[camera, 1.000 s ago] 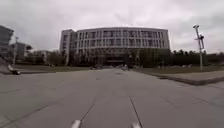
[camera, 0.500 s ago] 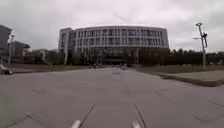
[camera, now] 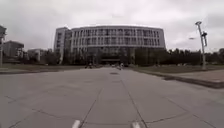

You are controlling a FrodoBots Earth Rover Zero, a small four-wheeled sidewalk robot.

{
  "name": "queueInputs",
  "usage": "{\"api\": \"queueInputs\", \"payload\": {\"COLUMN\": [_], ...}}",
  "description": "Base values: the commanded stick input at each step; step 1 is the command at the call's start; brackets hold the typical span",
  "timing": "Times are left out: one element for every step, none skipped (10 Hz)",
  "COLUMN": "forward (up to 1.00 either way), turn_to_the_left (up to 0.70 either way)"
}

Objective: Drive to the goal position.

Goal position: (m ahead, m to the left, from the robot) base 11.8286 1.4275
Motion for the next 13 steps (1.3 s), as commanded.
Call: {"api": "queueInputs", "payload": {"forward": [1.00, 1.00, 1.00, 1.00, 1.00, 1.00, 1.00, 1.00, 1.00, 1.00, 1.00, 1.00, 1.00], "turn_to_the_left": [0.00, 0.00, 0.04, 0.27, 0.12, 0.04, 0.00, 0.00, 0.00, 0.00, 0.00, 0.00, 0.00]}}
